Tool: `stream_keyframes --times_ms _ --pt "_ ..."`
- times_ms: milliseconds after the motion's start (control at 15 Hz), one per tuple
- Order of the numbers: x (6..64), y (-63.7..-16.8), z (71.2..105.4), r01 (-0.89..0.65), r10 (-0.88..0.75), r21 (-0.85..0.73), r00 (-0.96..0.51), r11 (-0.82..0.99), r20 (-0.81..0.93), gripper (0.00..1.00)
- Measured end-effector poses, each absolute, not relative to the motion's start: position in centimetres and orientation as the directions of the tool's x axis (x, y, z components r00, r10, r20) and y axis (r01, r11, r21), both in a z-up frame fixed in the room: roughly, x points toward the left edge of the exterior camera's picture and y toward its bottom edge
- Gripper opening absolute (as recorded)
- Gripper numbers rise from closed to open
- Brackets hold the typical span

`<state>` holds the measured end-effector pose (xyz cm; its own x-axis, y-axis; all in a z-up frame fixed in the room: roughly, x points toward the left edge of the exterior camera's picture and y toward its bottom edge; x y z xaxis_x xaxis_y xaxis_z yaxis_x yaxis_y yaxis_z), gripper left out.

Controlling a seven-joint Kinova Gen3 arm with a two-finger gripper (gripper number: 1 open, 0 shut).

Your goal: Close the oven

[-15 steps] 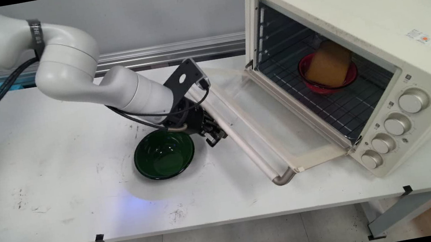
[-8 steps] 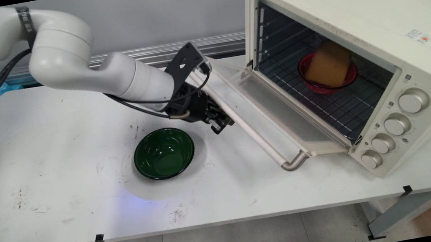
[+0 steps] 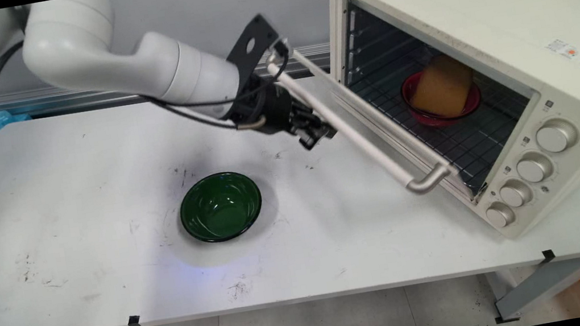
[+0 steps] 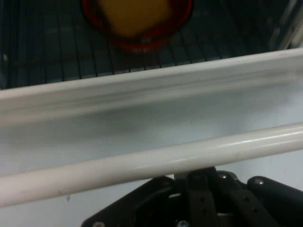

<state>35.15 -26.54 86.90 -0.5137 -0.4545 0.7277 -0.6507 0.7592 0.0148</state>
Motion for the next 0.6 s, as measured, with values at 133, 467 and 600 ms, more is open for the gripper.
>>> stream_keyframes --times_ms 133,467,600 --pt "34.8 -26.9 87.9 -0.649 -0.442 0.013 -0.502 0.761 0.743 0.0" --pt "34.0 -27.8 90.3 -0.649 -0.412 0.009 -0.473 0.761 0.779 0.0" --pt "33.6 -28.2 91.2 -0.649 -0.401 0.007 -0.46 0.76 0.792 0.0"
